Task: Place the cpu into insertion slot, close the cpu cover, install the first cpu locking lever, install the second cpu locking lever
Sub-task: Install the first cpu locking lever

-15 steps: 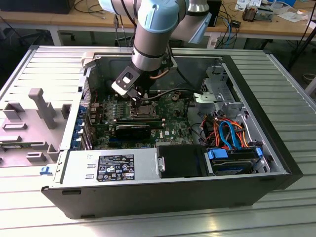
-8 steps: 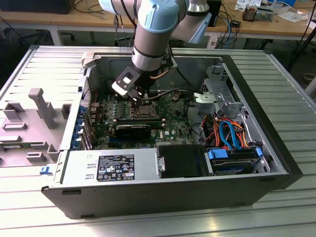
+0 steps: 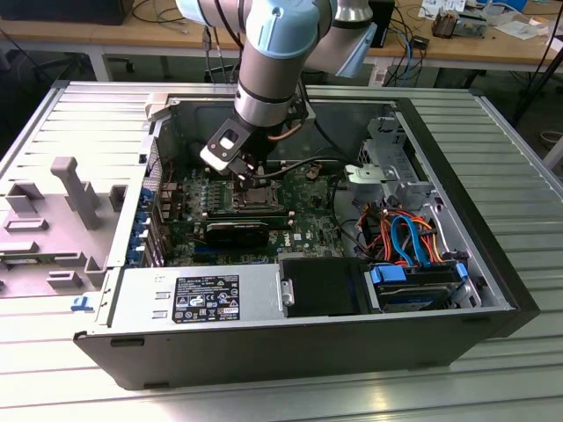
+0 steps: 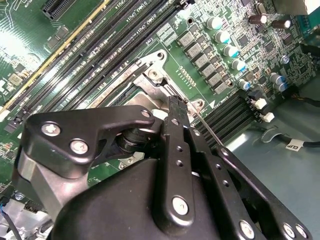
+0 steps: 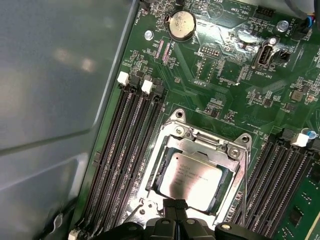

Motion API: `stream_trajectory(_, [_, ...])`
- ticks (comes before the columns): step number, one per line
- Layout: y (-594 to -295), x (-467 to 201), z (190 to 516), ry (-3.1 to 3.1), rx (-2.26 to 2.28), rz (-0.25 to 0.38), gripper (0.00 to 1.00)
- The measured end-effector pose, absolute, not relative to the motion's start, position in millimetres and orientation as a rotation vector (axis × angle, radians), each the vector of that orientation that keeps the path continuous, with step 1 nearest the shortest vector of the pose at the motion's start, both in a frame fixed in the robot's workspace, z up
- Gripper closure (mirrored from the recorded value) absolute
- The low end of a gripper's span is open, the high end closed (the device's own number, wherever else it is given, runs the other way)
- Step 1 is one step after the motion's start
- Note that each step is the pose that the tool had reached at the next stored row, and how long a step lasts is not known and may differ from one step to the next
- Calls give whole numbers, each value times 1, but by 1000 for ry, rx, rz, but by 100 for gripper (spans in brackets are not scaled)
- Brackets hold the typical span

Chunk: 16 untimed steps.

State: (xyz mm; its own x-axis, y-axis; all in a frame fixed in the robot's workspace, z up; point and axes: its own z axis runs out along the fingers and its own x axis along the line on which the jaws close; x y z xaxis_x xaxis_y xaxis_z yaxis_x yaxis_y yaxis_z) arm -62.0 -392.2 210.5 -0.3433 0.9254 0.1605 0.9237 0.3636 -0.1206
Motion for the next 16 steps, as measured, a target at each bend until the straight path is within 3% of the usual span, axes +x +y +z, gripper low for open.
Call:
stream_trajectory(9, [-392, -62, 210, -2483, -1701, -61, 89])
stream_trajectory(16, [-392, -62, 210, -2495, -1711, -30, 89])
